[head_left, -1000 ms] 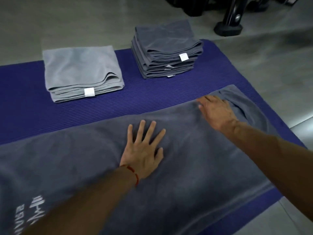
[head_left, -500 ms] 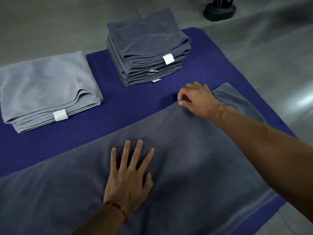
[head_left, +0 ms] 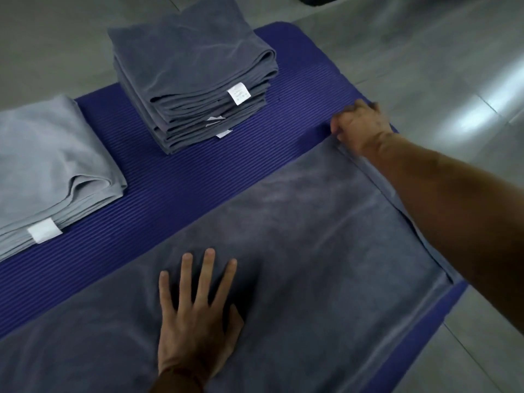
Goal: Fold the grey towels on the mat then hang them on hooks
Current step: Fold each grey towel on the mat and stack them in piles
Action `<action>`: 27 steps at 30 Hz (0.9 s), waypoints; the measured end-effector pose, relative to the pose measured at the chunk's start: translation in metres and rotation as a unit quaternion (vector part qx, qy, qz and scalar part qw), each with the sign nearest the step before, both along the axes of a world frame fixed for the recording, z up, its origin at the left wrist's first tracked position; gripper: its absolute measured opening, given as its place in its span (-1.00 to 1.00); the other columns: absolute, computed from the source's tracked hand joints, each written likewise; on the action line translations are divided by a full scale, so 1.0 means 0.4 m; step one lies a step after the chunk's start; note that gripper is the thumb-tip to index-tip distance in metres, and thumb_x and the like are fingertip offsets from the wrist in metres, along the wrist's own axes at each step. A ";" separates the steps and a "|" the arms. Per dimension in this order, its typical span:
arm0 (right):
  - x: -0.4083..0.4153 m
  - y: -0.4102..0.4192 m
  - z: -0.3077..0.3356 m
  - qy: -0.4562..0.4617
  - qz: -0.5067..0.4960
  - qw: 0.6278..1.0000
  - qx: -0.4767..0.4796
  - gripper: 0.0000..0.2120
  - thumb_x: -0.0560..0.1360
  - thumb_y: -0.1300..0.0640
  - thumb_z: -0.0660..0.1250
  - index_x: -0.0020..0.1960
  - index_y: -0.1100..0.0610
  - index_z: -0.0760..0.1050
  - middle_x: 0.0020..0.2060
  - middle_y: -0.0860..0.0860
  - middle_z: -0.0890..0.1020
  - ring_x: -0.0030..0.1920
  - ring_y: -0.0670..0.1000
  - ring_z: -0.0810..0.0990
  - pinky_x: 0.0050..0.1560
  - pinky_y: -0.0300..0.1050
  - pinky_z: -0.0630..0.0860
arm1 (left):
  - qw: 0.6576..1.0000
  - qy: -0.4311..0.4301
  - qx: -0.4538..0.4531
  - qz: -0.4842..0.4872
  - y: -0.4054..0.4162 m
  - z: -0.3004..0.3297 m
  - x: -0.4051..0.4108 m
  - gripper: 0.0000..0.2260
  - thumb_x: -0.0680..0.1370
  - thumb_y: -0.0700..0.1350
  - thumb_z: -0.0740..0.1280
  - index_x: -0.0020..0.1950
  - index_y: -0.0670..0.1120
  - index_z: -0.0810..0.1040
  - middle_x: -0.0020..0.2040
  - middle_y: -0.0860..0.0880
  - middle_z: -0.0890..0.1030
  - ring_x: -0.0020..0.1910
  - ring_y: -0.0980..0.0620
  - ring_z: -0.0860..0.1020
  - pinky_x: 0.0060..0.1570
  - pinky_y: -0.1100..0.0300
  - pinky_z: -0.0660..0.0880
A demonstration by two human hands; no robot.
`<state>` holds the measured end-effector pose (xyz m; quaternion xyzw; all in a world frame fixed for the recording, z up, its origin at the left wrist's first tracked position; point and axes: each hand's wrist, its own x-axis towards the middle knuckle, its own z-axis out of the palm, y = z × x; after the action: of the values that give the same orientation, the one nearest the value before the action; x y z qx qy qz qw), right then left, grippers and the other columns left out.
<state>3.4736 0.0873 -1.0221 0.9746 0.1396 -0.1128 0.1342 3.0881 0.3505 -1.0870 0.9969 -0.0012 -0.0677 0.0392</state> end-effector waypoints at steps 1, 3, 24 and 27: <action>-0.003 -0.002 0.002 -0.043 0.001 0.999 0.010 -0.80 0.54 0.14 0.38 0.15 0.08 0.57 0.17 0.14 0.56 0.32 0.21 0.38 0.40 0.27 0.24 | 1.000 0.003 0.002 0.001 0.001 0.000 0.001 -0.34 0.45 0.15 0.15 0.57 0.06 0.31 0.62 -0.14 0.19 0.58 -0.30 0.15 0.42 -0.47 0.08; -0.026 -0.002 0.000 -0.086 -0.010 0.995 0.041 -0.59 0.52 0.08 0.39 0.35 0.07 0.49 0.33 0.16 0.46 0.44 0.20 0.28 0.46 0.45 0.10 | 1.000 0.016 0.006 0.003 0.000 0.001 0.000 -0.33 0.46 0.16 0.13 0.58 0.07 0.27 0.63 -0.13 0.17 0.59 -0.30 0.14 0.43 -0.47 0.06; -1.092 -0.252 -0.129 -0.009 -0.253 0.947 0.199 -0.38 0.69 -0.19 -0.07 0.66 0.06 -0.07 0.62 0.17 0.09 0.59 0.25 0.12 0.56 0.24 0.16 | 0.999 -0.006 -0.053 -0.005 0.023 -0.030 -0.046 -0.46 0.65 0.16 0.04 0.64 0.12 0.11 0.64 -0.08 0.10 0.62 -0.17 0.01 0.53 -0.32 -0.07; -1.156 -0.149 -0.125 -0.077 -0.231 0.927 0.284 -0.57 0.63 0.12 0.20 0.47 0.19 0.31 0.36 0.18 0.48 0.34 0.25 0.46 0.34 0.18 0.42 | 0.991 -0.035 -0.129 0.003 -0.007 0.030 -0.200 -0.51 0.58 0.13 0.13 0.47 0.02 0.45 0.53 -0.14 0.33 0.49 -0.21 0.31 0.43 -0.29 0.23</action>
<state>3.0111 0.0276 -1.0719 0.9829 -0.0741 -0.0207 -0.1673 3.0082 0.3479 -1.0752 0.9853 -0.0086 -0.0321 0.1679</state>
